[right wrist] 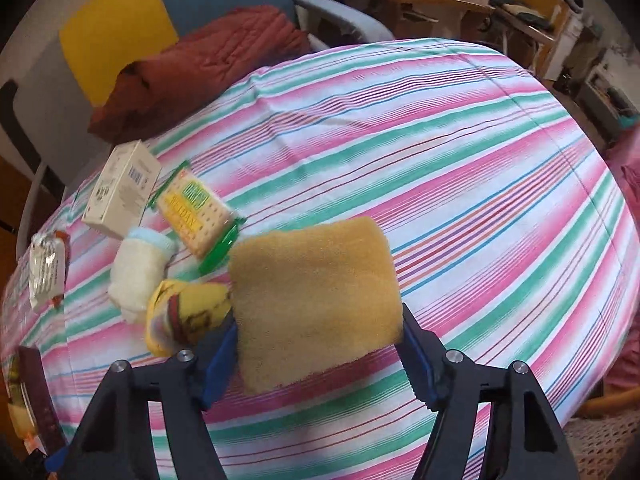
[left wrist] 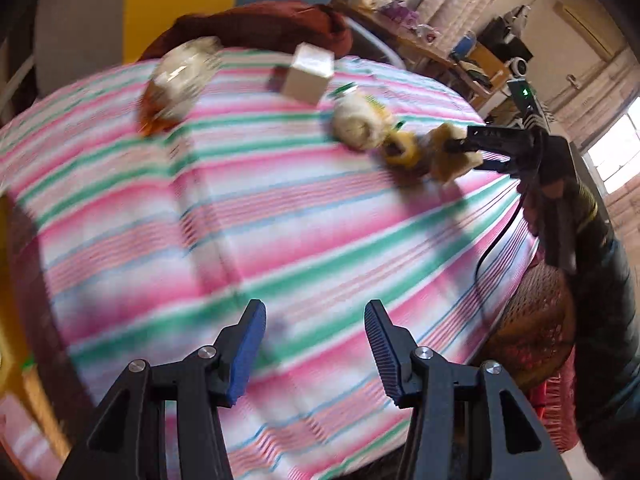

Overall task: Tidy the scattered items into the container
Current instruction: 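Grasp the yellow sponge with the right tool, then grasp the yellow knit sock bundle with the left tool while the right tool holds the sponge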

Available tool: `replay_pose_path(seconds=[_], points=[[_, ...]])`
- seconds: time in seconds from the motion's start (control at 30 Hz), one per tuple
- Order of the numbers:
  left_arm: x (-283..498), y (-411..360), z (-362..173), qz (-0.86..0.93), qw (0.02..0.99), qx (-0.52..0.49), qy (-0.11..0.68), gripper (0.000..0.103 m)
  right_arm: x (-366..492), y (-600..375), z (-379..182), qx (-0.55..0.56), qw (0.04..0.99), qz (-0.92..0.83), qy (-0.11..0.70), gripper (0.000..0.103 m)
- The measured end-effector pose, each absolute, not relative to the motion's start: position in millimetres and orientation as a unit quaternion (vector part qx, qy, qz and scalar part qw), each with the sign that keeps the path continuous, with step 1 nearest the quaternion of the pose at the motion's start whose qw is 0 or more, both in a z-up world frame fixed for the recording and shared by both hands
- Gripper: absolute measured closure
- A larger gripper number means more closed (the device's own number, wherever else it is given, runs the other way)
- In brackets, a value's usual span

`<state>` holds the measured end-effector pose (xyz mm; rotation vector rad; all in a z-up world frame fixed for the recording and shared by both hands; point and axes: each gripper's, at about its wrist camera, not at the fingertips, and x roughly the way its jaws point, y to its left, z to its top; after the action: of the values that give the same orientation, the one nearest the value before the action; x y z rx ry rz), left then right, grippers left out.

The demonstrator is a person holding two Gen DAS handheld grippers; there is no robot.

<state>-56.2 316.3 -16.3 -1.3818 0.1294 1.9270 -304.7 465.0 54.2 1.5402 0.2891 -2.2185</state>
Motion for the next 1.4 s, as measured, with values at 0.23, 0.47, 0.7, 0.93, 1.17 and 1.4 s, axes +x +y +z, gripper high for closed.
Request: replay_pose_path(seconds=[0.23, 0.47, 0.7, 0.93, 1.17, 1.4], points=[[-55, 404, -2, 0.741, 0.450, -0.482, 0.124, 0.051, -308, 467, 61, 0.549, 0.228, -0.801, 0.075, 0.031], [-74, 460, -25, 0.716, 0.459, -0.515, 0.110, 0.051, -317, 474, 65, 0.548, 0.237, -0.801, 0.043, 0.030], [-100, 495, -43, 0.715, 0.436, -0.541, 0.076, 0.044, -313, 472, 68, 0.544, 0.256, -0.798, 0.038, 0.030], [-113, 512, -47, 0.724, 0.416, -0.549, 0.041, 0.027, -315, 476, 72, 0.540, 0.267, -0.798, 0.016, 0.030], [-125, 542, -69, 0.728, 0.370, -0.575, 0.054, 0.032, -315, 476, 73, 0.536, 0.271, -0.799, 0.012, 0.030], [-121, 528, -78, 0.735, 0.379, -0.558, 0.066, 0.048, -315, 474, 72, 0.535, 0.276, -0.799, 0.015, 0.030]])
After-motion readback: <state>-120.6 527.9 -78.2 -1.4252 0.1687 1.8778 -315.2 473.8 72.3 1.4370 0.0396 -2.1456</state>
